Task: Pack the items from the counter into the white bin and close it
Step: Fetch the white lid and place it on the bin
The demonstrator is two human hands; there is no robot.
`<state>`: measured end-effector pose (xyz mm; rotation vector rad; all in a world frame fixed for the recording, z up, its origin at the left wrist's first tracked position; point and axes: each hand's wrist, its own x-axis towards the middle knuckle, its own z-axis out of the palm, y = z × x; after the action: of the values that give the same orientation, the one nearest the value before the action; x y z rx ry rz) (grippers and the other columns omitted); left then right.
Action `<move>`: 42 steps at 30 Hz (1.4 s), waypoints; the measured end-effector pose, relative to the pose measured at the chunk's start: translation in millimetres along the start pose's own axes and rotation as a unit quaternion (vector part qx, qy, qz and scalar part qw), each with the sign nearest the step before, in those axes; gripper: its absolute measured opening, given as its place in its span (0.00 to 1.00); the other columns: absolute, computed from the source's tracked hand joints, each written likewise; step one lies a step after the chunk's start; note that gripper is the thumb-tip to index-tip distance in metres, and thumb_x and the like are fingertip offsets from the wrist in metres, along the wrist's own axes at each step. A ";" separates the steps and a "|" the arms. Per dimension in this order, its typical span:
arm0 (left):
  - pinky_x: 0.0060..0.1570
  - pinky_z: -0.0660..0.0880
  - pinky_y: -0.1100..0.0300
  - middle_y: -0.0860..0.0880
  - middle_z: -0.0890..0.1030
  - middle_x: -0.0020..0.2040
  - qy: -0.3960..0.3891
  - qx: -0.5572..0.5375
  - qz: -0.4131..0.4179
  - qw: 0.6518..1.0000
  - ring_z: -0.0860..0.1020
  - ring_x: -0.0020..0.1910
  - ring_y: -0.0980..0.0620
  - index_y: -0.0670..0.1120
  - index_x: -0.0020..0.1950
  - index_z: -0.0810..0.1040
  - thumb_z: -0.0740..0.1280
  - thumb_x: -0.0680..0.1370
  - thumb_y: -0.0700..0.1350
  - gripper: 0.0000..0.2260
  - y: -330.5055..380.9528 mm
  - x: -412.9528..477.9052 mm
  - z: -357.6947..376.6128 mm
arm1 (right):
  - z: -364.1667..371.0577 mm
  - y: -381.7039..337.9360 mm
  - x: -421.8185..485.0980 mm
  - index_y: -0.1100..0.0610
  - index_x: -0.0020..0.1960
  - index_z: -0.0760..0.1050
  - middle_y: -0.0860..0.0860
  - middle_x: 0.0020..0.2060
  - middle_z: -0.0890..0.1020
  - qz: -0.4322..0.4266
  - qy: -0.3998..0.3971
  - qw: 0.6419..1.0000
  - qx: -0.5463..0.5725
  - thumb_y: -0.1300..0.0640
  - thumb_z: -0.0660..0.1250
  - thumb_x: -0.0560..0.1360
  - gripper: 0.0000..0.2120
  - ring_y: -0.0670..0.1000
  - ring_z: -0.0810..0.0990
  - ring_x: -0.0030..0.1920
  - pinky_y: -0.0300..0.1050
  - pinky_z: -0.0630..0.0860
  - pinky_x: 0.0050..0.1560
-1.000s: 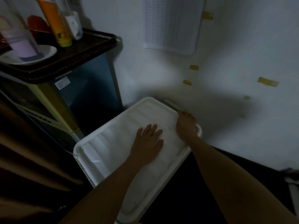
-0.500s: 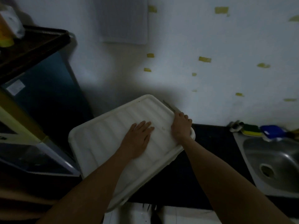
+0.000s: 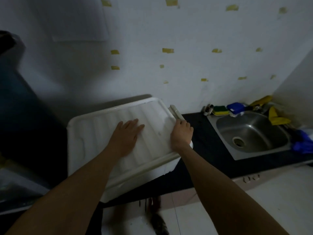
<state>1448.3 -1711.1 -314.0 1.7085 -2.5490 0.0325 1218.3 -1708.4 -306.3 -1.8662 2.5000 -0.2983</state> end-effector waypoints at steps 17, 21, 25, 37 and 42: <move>0.72 0.39 0.35 0.50 0.45 0.80 -0.032 -0.073 -0.145 0.986 0.44 0.79 0.48 0.54 0.78 0.53 0.46 0.80 0.61 0.27 67.9 -10.2 7.4 | -20.2 13.5 -6.1 0.60 0.70 0.62 0.60 0.64 0.71 0.060 -0.036 0.976 0.205 0.51 0.60 0.77 0.25 0.60 0.70 0.65 0.56 0.67 0.65; 0.72 0.37 0.36 0.50 0.45 0.80 -0.032 -0.069 -0.152 0.985 0.43 0.79 0.49 0.55 0.79 0.52 0.46 0.80 0.61 0.27 69.1 -10.2 6.7 | -22.0 20.6 6.9 0.61 0.67 0.65 0.59 0.62 0.73 0.083 -0.069 0.962 0.250 0.47 0.66 0.75 0.27 0.59 0.74 0.61 0.54 0.74 0.59; 0.73 0.37 0.36 0.51 0.45 0.80 -0.026 -0.081 -0.157 0.984 0.43 0.79 0.49 0.55 0.79 0.53 0.47 0.80 0.61 0.27 69.8 -12.1 4.3 | -17.1 19.9 7.2 0.58 0.63 0.72 0.57 0.60 0.72 0.015 -0.001 0.987 0.162 0.48 0.63 0.76 0.20 0.58 0.71 0.59 0.52 0.69 0.59; 0.73 0.37 0.36 0.51 0.44 0.80 -0.024 -0.086 -0.155 0.984 0.43 0.79 0.49 0.55 0.79 0.53 0.47 0.80 0.61 0.27 72.3 -13.7 0.4 | -21.6 13.2 14.5 0.56 0.56 0.74 0.57 0.57 0.73 0.025 -0.039 0.952 0.302 0.46 0.54 0.81 0.16 0.57 0.76 0.48 0.52 0.75 0.53; 0.73 0.37 0.36 0.51 0.44 0.80 -0.023 -0.086 -0.154 0.984 0.43 0.79 0.49 0.54 0.79 0.53 0.47 0.80 0.61 0.28 71.1 -12.6 1.8 | -20.2 18.3 26.0 0.55 0.71 0.65 0.54 0.61 0.77 0.115 -0.090 0.908 0.393 0.38 0.60 0.77 0.29 0.57 0.78 0.59 0.52 0.75 0.55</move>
<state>1387.3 -1672.5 -315.1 2.0285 -2.2095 -0.2383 1191.0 -1725.2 -286.6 -1.1975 1.9837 -0.9085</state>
